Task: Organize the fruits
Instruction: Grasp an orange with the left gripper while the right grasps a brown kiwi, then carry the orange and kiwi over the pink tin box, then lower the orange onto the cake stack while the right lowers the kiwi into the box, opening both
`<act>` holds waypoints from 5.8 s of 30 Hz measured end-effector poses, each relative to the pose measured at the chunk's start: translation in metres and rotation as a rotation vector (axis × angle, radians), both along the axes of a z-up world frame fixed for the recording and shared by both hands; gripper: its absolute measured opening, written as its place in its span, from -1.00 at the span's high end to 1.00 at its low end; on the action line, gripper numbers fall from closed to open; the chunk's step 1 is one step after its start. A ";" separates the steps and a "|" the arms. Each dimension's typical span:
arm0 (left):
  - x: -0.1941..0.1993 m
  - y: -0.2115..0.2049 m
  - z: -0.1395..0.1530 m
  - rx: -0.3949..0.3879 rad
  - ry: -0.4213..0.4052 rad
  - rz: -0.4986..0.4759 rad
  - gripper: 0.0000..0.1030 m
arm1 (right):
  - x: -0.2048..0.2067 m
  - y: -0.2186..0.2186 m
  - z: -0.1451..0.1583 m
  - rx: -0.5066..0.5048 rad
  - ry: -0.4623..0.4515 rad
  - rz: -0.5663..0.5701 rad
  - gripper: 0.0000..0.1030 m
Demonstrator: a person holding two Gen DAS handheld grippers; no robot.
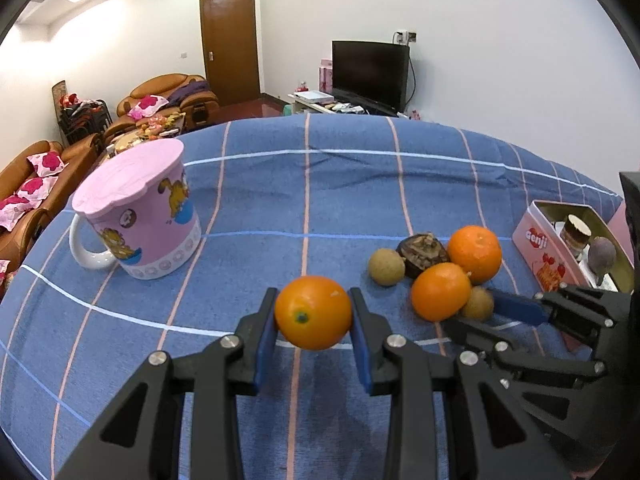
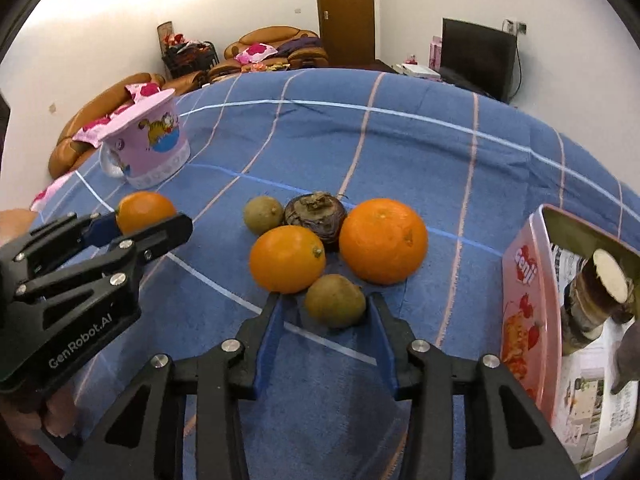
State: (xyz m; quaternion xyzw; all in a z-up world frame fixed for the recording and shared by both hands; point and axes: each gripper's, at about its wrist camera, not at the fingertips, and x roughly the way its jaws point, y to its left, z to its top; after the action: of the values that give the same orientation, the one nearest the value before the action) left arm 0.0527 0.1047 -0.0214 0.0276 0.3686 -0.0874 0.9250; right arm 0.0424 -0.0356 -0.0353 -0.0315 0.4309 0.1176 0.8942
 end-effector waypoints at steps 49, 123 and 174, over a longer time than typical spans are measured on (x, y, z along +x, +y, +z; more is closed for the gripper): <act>-0.061 0.004 0.019 -0.196 -0.189 0.146 0.32 | -0.099 -0.049 0.049 0.106 -0.476 -0.081 0.39; -0.066 -0.257 0.026 -0.051 -0.187 -0.173 0.32 | -0.123 -0.259 0.055 -0.050 -0.512 -0.428 0.39; -0.016 -0.258 0.013 0.003 -0.051 -0.052 0.16 | -0.060 -0.249 0.041 0.124 -0.351 -0.265 -0.09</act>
State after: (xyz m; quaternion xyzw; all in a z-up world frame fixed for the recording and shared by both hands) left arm 0.0367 -0.1534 -0.0081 0.0408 0.3441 -0.1103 0.9316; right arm -0.0177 -0.2842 0.0054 0.0605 0.2611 0.0179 0.9632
